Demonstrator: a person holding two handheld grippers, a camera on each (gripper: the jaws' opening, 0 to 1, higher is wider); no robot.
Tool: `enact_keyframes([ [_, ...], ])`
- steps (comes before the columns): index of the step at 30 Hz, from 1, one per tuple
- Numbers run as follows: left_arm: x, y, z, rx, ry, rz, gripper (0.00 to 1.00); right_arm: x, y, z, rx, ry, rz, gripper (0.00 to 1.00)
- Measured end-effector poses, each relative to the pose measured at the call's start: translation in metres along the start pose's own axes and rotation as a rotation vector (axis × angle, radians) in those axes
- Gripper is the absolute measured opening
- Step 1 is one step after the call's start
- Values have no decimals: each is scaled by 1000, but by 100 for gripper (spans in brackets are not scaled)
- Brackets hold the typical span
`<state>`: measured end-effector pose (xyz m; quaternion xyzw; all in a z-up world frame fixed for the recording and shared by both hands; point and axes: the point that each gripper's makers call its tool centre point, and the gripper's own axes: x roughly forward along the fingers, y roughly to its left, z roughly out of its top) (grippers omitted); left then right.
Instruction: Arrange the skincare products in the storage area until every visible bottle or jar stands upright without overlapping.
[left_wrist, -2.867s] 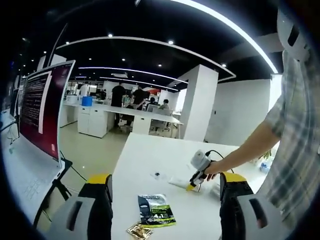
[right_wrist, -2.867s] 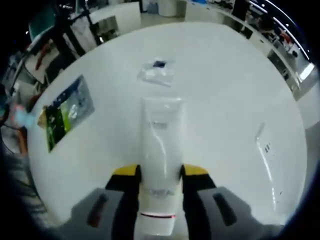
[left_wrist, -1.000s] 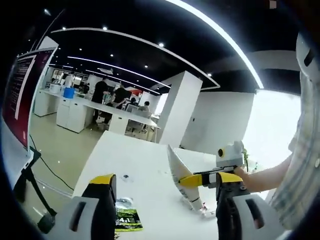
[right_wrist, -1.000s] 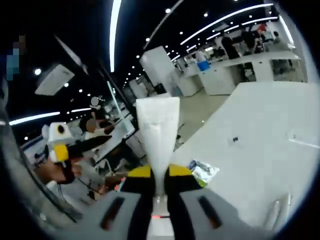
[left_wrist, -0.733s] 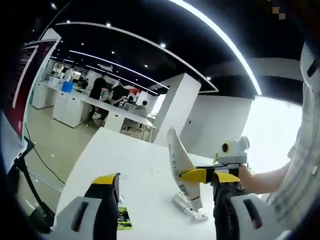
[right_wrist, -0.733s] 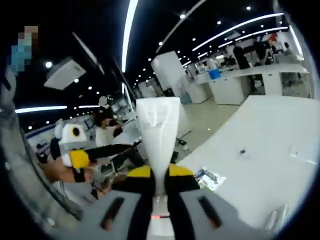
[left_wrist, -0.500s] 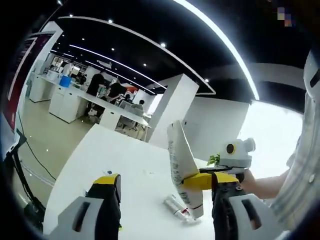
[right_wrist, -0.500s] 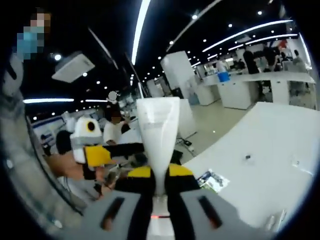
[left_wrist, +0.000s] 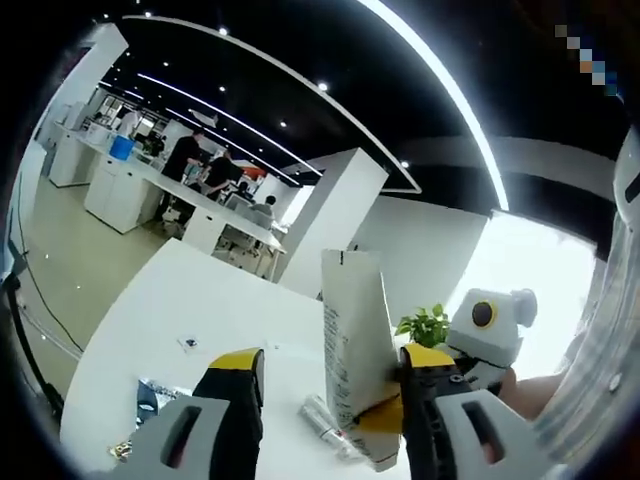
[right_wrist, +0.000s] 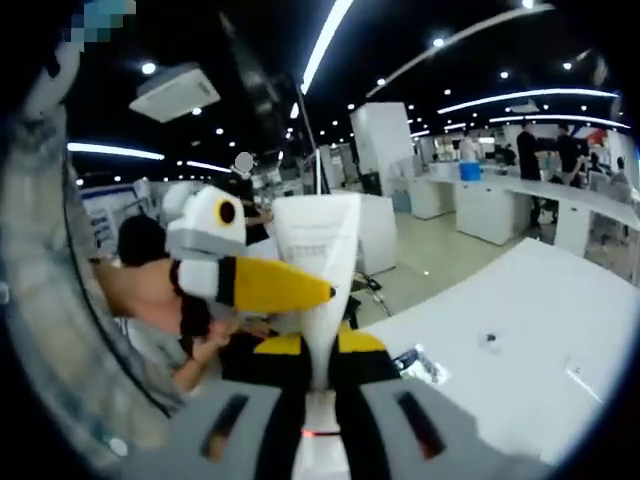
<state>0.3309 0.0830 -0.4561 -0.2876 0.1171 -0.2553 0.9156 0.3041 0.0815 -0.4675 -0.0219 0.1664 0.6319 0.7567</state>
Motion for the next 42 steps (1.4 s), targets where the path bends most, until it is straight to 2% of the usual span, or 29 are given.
enact_keyframes([
  [3, 5, -9, -5, -19, 13, -31, 49, -6, -4, -2, -24, 4, -39, 6],
  [8, 11, -25, -14, -67, 42, -87, 31, -13, -9, -8, -54, 28, -106, 6],
  [13, 11, -23, -17, -114, 32, -61, 31, -13, -9, -13, -98, 51, -156, 7],
  [14, 10, -22, -18, -126, 34, -56, 31, -14, -10, -15, -144, 76, -175, 7],
  [15, 10, -21, -19, -133, 33, -53, 31, -13, -9, -15, -151, 81, -182, 7],
  [20, 3, -19, -16, -128, 14, -35, 27, -9, -4, -14, -186, 83, -186, 8],
  [26, -1, -17, -11, -96, -2, -13, 22, -5, -2, -10, -169, 51, -184, 11],
  [31, -3, -15, -10, -91, 4, -22, 18, -2, 0, -11, -191, 43, -183, 15],
  [34, -5, -15, -10, -57, 9, -19, 16, 0, 1, -12, -198, 35, -176, 17],
  [38, -8, -15, -12, -10, 25, -29, 13, 1, 7, -15, -248, 52, -155, 21],
  [42, -11, -15, -14, 19, 42, -36, 10, 2, 9, -18, -255, 55, -140, 28],
])
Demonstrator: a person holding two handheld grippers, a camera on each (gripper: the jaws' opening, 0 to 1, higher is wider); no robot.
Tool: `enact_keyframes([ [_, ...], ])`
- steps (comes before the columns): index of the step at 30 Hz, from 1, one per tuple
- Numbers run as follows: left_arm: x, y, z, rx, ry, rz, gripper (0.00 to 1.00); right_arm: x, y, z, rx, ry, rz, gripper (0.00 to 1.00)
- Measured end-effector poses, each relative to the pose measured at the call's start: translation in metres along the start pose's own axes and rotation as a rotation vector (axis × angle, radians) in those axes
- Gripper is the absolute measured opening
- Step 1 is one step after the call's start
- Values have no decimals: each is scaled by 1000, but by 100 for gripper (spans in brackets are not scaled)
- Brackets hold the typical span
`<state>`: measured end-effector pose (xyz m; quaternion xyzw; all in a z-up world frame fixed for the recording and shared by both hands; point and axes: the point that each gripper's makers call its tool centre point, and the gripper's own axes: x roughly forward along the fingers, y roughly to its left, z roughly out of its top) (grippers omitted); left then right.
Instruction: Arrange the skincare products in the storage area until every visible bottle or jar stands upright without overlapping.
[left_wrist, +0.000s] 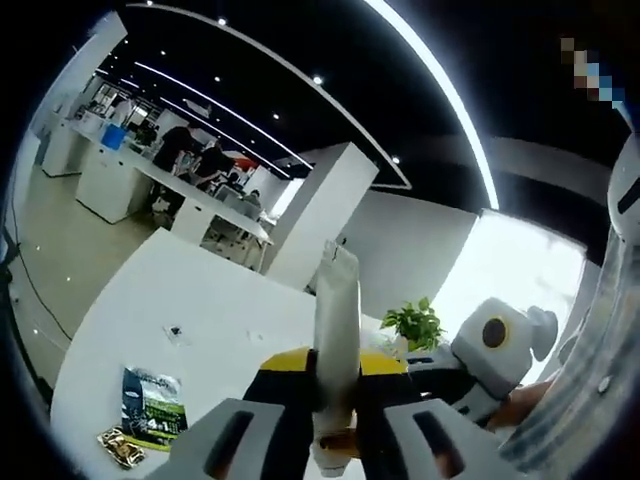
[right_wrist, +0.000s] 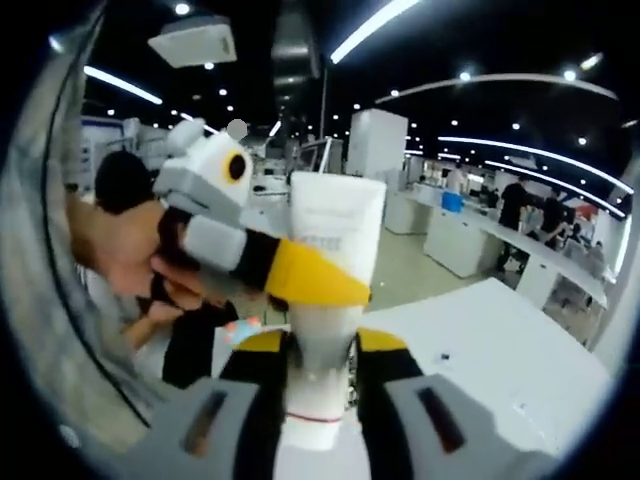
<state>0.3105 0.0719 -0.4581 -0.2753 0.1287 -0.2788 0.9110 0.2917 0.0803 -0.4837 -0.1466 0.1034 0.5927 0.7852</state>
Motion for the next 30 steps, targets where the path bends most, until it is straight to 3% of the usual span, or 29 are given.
enact_keyframes([
  [10, 1, 7, -16, 117, 74, -13, 9, -9, 1, -26, 23, 65, 35, 33],
  [13, 0, 15, -27, 236, 132, -23, 9, -20, -5, -35, -53, 108, 67, 35],
  [16, 0, 16, -42, 296, 191, -59, 10, -27, -12, -36, -117, 120, 79, 40],
  [19, -1, 9, -60, 418, 258, -137, 10, -35, -16, -26, -121, 113, 139, 41],
  [20, -3, 7, -67, 456, 295, -146, 10, -39, -11, -17, -140, 102, 208, 41],
  [21, -3, 5, -71, 485, 312, -156, 10, -40, -10, -13, -161, 101, 230, 41],
  [24, -5, -2, -85, 529, 371, -193, 10, -44, -7, -2, -210, 112, 294, 39],
  [28, -6, -7, -104, 625, 460, -225, 10, -44, 8, 3, -255, 184, 427, 32],
  [30, -5, -12, -106, 635, 467, -239, 10, -39, 16, -5, -351, 250, 467, 28],
])
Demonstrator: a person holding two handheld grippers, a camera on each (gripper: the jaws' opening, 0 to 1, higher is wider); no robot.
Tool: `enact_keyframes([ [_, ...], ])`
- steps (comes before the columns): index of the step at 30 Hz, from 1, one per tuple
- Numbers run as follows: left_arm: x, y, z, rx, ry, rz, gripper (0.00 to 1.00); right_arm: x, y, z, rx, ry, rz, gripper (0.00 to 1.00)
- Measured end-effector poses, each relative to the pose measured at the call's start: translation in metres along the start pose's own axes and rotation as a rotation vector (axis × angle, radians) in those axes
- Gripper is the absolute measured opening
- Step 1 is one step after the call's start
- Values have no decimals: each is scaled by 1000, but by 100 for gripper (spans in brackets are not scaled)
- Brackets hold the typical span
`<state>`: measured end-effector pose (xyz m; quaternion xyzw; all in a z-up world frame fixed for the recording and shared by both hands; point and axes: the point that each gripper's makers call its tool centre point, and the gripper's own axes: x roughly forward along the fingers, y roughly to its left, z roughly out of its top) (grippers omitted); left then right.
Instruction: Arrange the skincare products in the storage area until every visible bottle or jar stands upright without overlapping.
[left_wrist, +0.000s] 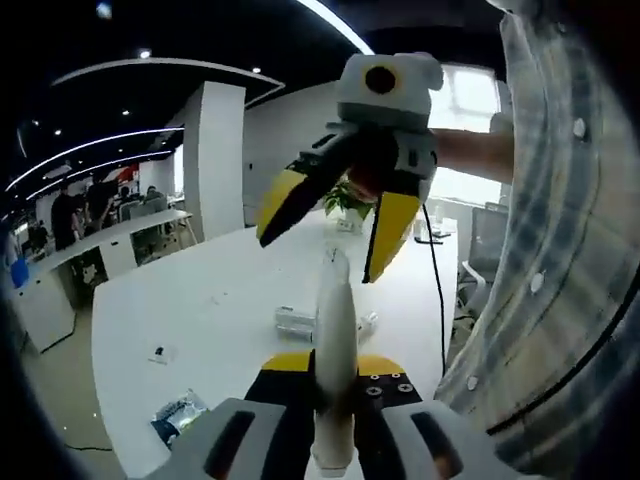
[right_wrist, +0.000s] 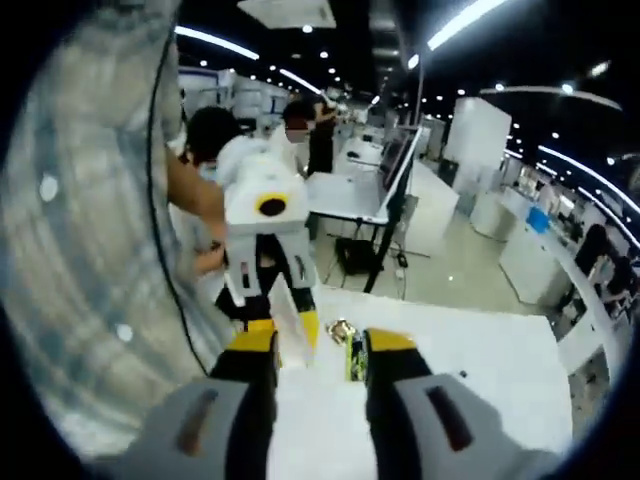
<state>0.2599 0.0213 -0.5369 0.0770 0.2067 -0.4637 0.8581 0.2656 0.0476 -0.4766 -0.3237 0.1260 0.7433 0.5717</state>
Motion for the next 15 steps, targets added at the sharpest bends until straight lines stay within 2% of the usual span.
enact_keyframes([
  [2, 1, -3, 1, 4, 4, -9, 10, 8, 10, -3, -39, 51, 53, 26],
  [5, 2, -3, 0, -11, 9, -9, 10, 19, 27, -7, -129, 112, 125, 16],
  [7, 2, -3, -3, -15, 18, 11, 10, 22, 29, -8, -157, 136, 122, 12],
  [13, 0, -6, -8, 61, 70, 34, 11, 23, 35, -11, -132, 175, 164, 9],
  [15, 2, -10, -9, 105, 90, 21, 11, 19, 41, -15, -94, 249, 194, 7],
])
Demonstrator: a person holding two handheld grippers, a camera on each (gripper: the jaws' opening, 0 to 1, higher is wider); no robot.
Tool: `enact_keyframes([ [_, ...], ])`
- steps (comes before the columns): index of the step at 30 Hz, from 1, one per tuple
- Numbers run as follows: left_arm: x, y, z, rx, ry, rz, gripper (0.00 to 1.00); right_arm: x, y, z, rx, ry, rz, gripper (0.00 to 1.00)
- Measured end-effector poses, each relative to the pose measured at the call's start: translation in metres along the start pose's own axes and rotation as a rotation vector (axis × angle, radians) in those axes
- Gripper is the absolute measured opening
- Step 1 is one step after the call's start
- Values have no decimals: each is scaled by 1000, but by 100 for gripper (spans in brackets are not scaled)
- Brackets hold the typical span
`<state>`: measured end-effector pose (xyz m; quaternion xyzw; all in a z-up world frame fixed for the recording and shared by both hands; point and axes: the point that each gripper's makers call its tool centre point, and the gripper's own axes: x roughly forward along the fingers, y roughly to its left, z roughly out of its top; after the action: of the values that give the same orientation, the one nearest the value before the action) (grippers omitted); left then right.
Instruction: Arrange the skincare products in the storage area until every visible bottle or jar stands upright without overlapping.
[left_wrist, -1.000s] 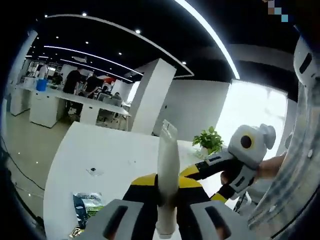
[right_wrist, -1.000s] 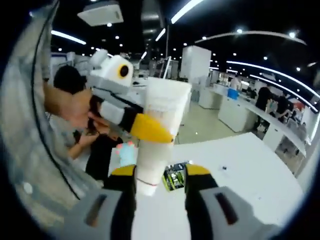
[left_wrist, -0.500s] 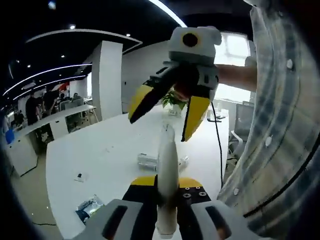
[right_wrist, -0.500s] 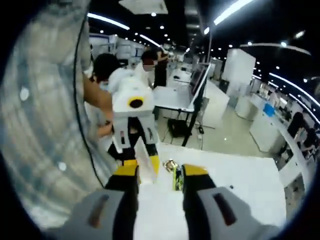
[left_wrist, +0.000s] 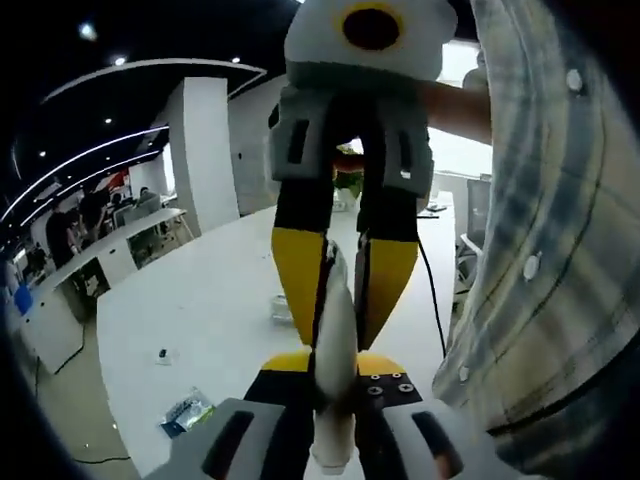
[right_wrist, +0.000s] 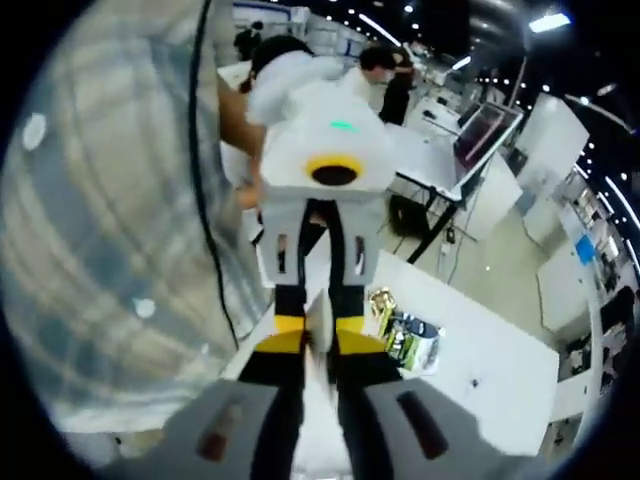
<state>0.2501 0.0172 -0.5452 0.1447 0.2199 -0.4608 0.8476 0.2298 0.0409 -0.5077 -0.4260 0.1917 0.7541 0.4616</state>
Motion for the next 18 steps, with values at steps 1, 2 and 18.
enact_keyframes([
  [1, 1, -3, 1, 23, 4, -9, 11, -1, 2, -1, 8, 16, 20, 6],
  [2, 2, -5, 2, 27, 7, -15, 11, -2, 2, -1, 8, 25, 27, 5],
  [18, 11, -7, 5, 72, -65, 20, 16, -3, 2, -8, -5, 64, 41, 1],
])
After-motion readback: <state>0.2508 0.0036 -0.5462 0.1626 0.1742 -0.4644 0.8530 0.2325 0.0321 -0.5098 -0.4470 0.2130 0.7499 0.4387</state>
